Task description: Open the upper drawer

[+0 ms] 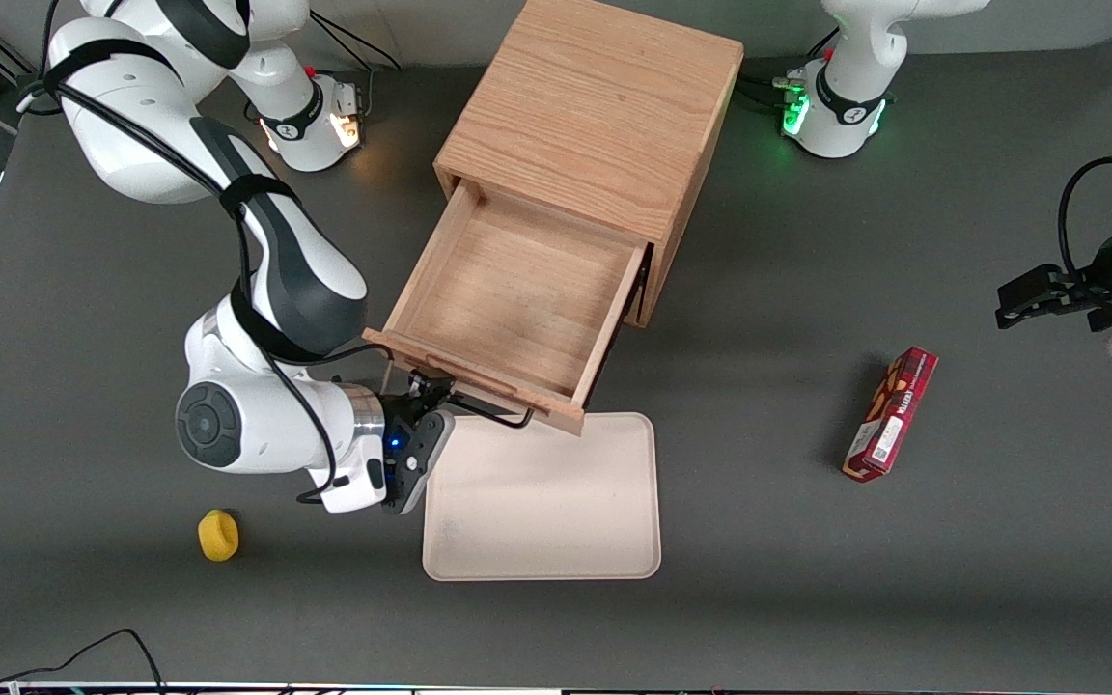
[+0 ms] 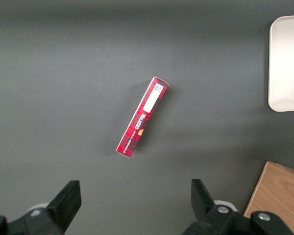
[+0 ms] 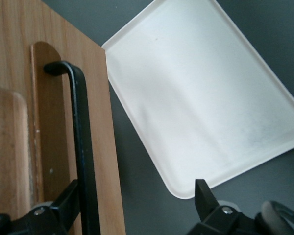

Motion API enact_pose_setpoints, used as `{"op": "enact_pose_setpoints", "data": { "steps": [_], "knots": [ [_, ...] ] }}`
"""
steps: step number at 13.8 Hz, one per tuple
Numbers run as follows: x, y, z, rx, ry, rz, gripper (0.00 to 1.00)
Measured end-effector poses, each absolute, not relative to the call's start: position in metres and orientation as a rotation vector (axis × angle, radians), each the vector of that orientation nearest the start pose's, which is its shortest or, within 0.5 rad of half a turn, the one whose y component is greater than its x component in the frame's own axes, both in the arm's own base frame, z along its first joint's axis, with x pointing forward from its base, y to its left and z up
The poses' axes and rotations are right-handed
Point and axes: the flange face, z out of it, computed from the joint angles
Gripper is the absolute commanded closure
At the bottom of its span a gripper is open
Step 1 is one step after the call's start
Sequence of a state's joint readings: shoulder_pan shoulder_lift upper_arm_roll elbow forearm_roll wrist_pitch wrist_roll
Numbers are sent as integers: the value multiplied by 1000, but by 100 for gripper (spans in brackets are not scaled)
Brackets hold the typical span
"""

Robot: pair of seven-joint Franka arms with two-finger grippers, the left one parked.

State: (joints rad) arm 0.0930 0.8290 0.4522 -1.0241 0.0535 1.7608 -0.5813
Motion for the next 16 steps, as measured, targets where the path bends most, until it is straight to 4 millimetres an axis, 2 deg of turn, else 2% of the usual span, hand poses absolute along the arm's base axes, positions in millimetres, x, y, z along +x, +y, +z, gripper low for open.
{"op": "enact_pose_setpoints", "data": {
  "steps": [3,5,7,9,10,11,13,14,16],
  "knots": [
    [697,288,393,-2417,-1326,37,0],
    [695,292,426,-2399,-1347,4,0],
    [680,303,493,-2381,-1382,-105,0],
    [646,306,574,-2430,-1366,-152,0],
    [626,303,608,-2471,-1334,-146,0],
    [606,298,637,-2524,-1283,-122,0],
    [576,275,677,-2657,-1145,-54,0],
    [565,256,691,-2743,-1032,-3,0],
    [551,204,706,-2900,-777,105,0]
  ]
}}
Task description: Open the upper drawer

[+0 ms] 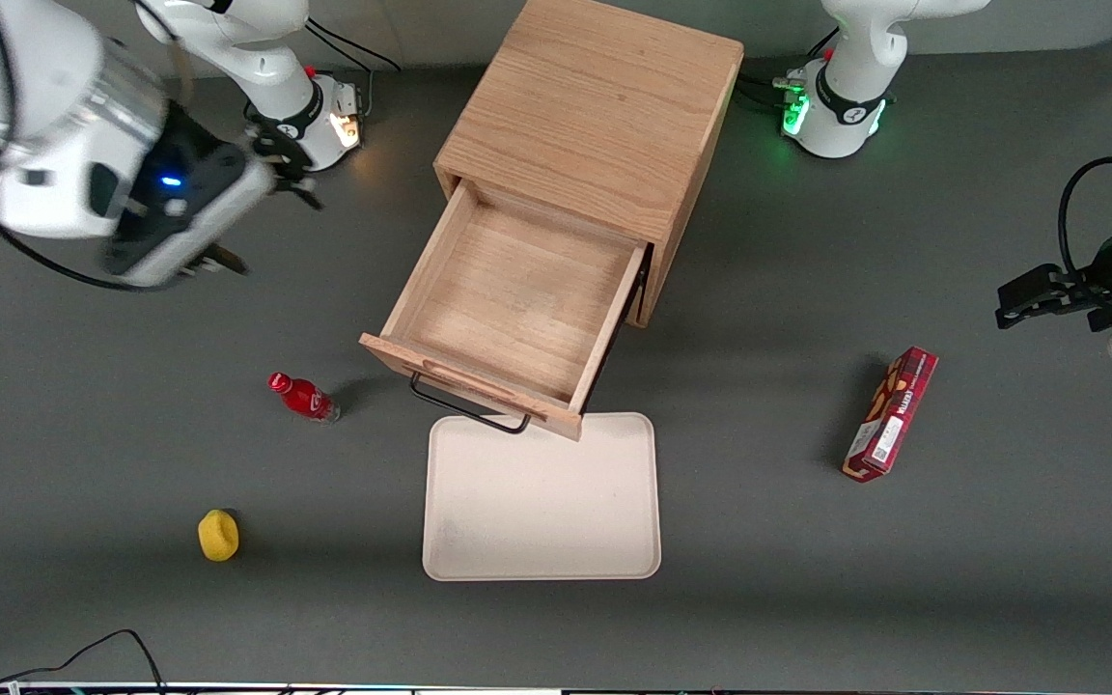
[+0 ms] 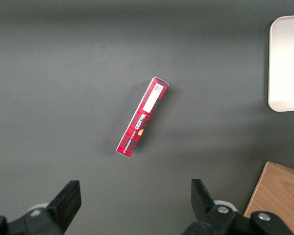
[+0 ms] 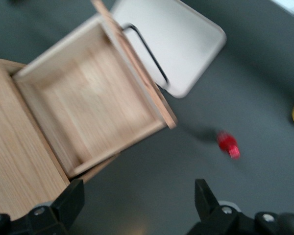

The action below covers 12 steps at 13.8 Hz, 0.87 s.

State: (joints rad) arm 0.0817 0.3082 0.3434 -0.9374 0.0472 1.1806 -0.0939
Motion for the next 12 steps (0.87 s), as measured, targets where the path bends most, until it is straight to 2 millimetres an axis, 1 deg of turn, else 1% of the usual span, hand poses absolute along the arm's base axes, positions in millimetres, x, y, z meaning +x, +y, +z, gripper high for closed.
{"op": "enact_pose_setpoints", "data": {
  "steps": [2,3,4,5,7,9,10,11,12],
  "knots": [
    [538,142,710,-3005,-547,231,0],
    [532,112,706,-3037,-441,282,0],
    [526,84,696,-3056,-348,319,0],
    [519,64,684,-3067,-275,316,0],
    [494,34,660,-3077,-169,268,0],
    [462,15,636,-3075,-99,247,0],
    [452,7,625,-3071,-63,247,0],
    [448,0,618,-3069,-2,238,0],
    [448,-5,615,-3069,79,218,0]
  ]
}}
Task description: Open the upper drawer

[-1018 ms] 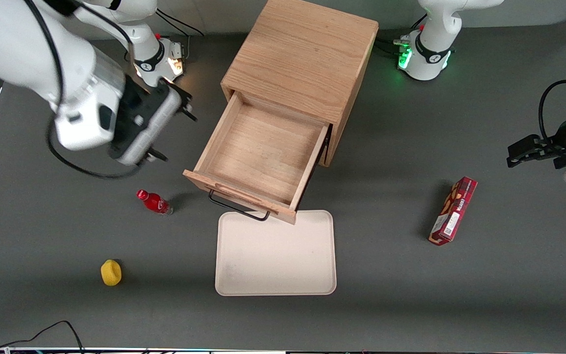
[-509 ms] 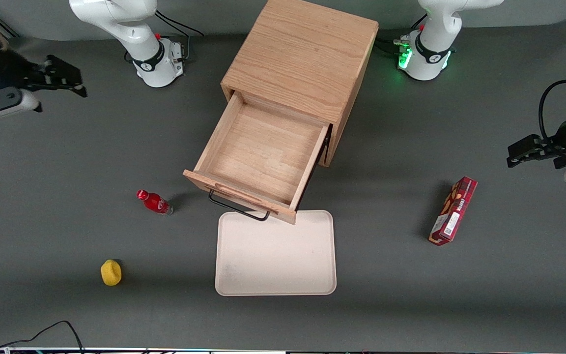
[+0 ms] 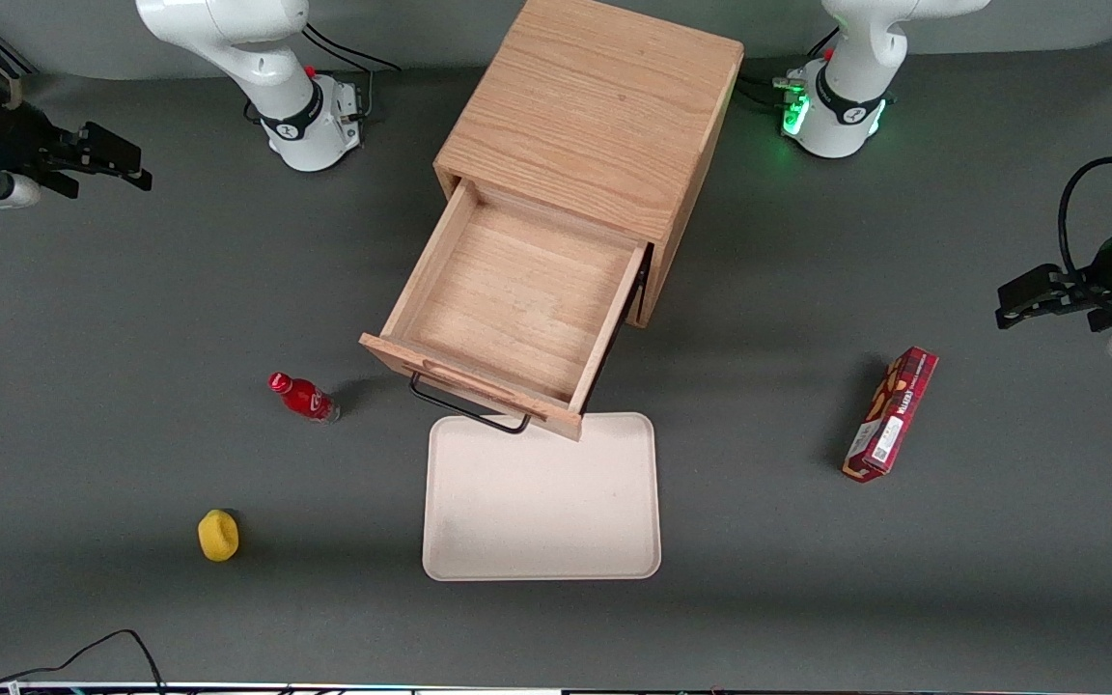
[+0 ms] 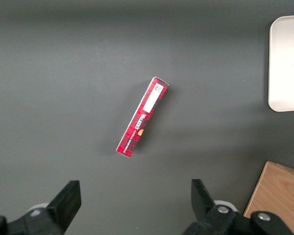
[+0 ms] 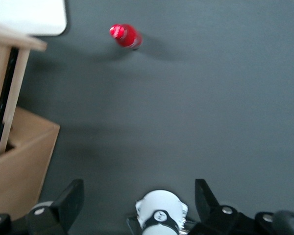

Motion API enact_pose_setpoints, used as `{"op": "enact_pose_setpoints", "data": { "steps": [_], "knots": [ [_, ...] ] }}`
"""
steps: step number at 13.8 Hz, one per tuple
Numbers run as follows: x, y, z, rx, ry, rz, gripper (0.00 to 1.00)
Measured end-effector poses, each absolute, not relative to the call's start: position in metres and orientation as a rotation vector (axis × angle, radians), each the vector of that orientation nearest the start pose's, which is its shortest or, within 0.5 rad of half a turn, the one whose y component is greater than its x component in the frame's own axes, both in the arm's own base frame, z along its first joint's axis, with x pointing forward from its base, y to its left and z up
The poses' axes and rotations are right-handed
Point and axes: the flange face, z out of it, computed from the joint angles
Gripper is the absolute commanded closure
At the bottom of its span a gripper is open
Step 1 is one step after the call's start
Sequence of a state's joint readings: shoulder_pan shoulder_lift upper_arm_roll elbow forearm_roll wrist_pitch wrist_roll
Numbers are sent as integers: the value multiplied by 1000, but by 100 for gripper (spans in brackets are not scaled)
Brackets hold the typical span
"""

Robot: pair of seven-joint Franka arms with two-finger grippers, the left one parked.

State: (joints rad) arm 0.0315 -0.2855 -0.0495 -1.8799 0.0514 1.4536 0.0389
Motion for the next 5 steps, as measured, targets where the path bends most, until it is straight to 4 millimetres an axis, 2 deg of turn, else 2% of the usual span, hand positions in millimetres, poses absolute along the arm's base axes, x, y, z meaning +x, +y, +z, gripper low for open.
{"op": "enact_pose_setpoints", "data": {
  "steps": [3,5],
  "knots": [
    [459,-6,612,-3104,187,164,0],
    [477,-7,614,-3118,205,157,0]
  ]
}}
